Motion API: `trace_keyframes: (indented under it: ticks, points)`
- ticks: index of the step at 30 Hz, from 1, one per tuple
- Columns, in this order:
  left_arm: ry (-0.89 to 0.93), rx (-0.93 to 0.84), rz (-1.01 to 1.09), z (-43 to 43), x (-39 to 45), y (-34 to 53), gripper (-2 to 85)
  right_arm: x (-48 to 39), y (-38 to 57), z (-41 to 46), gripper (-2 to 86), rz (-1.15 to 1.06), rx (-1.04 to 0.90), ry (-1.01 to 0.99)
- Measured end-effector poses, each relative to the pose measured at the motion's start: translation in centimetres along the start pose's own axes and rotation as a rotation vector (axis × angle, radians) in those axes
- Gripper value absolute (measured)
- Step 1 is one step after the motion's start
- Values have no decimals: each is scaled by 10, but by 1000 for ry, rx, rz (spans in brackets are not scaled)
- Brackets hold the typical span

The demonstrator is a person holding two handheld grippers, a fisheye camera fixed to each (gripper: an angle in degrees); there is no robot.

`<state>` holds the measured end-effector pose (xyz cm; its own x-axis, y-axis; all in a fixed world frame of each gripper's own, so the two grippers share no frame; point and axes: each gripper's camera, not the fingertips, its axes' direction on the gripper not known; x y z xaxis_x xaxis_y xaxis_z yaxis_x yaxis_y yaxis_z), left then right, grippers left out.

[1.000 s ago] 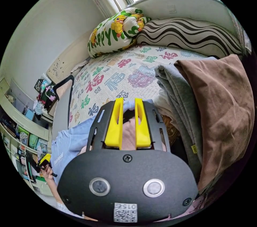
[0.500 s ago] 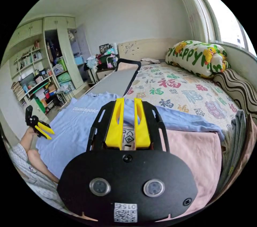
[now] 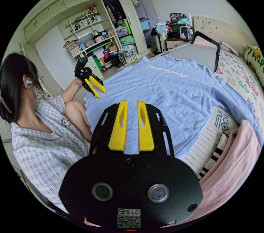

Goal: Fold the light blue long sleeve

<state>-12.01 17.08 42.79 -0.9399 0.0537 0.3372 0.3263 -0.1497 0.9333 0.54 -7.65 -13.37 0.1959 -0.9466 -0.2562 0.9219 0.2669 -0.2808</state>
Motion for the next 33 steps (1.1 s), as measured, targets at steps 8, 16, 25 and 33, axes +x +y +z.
trace_keyframes:
  ticks: [8,16,25,33]
  points:
    - [-59,5,23,-11,14,-18,68,-15,10,44,70,-16,-145,6]
    - [-25,-37,26,-29,17,-26,69,-27,18,77,67,-52,-306,146]
    - [-74,-38,17,-40,30,-30,75,-14,26,74,64,-1,-268,78]
    - [-54,-58,36,-52,38,-44,75,-21,26,47,81,3,-256,98]
